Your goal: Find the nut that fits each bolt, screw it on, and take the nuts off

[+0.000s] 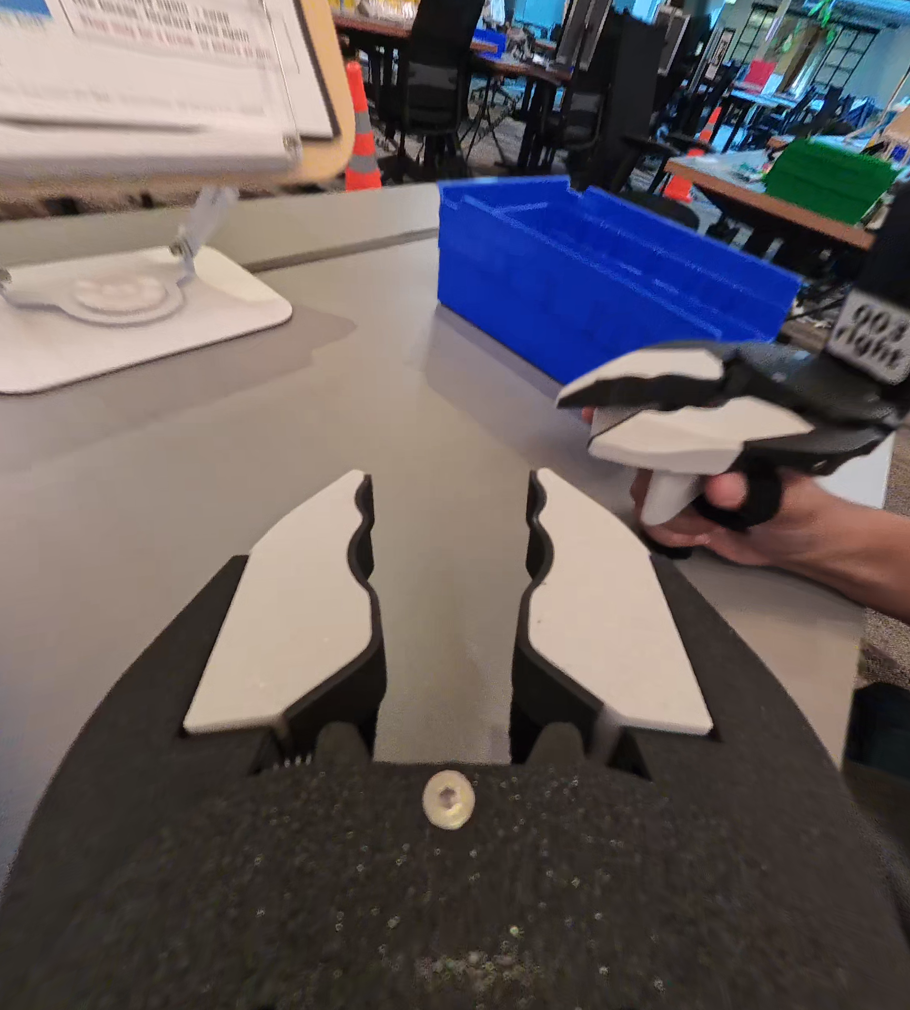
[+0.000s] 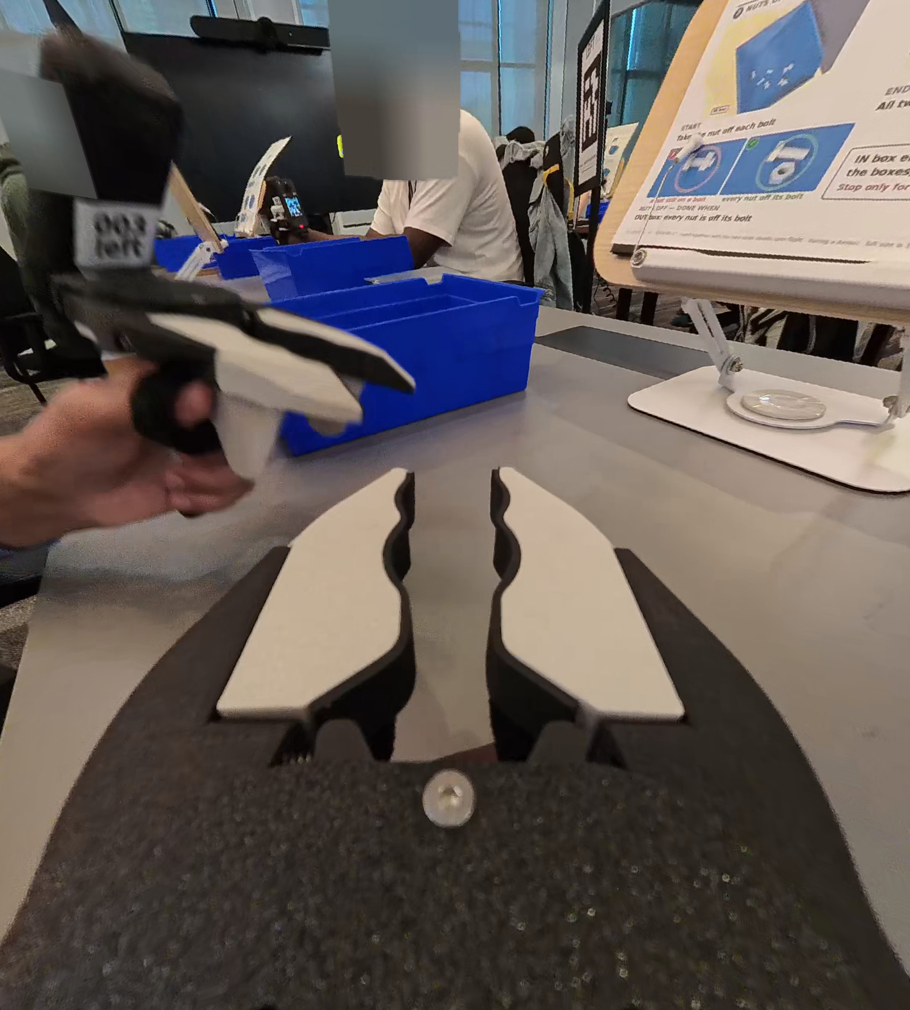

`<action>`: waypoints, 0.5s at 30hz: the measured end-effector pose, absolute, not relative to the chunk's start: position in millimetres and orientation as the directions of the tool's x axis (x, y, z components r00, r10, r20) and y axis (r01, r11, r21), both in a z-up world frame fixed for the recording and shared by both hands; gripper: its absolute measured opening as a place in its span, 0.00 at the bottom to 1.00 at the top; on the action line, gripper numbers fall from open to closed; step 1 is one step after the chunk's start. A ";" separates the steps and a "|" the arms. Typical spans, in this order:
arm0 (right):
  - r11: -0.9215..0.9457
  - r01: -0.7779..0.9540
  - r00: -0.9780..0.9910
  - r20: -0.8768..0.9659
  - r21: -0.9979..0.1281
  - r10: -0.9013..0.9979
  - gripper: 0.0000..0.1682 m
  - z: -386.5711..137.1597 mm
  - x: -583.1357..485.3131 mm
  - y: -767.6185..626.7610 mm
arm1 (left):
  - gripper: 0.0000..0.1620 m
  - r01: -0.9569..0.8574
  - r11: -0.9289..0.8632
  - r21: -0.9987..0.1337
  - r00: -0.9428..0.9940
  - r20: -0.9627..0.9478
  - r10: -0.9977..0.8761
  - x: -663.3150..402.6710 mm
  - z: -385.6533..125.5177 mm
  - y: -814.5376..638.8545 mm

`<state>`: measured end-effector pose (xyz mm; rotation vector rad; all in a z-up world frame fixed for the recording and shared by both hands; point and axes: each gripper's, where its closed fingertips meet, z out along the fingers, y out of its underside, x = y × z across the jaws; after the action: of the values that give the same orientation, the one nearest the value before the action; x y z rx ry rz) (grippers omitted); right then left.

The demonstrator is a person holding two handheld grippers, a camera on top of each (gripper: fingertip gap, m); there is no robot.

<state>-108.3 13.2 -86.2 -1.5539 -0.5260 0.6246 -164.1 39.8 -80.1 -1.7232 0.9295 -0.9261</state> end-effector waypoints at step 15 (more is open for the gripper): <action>-0.098 -0.047 0.739 -0.100 -0.994 0.667 0.15 -88.2 -107.2 13.8 | 0.32 -0.750 -0.198 -0.631 0.415 -0.215 -0.884 -366.7 -82.2 196.1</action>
<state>-107.2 13.8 -88.2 -1.5675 -0.5175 0.6454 -366.7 196.1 -82.2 -1.9957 1.3826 -0.2540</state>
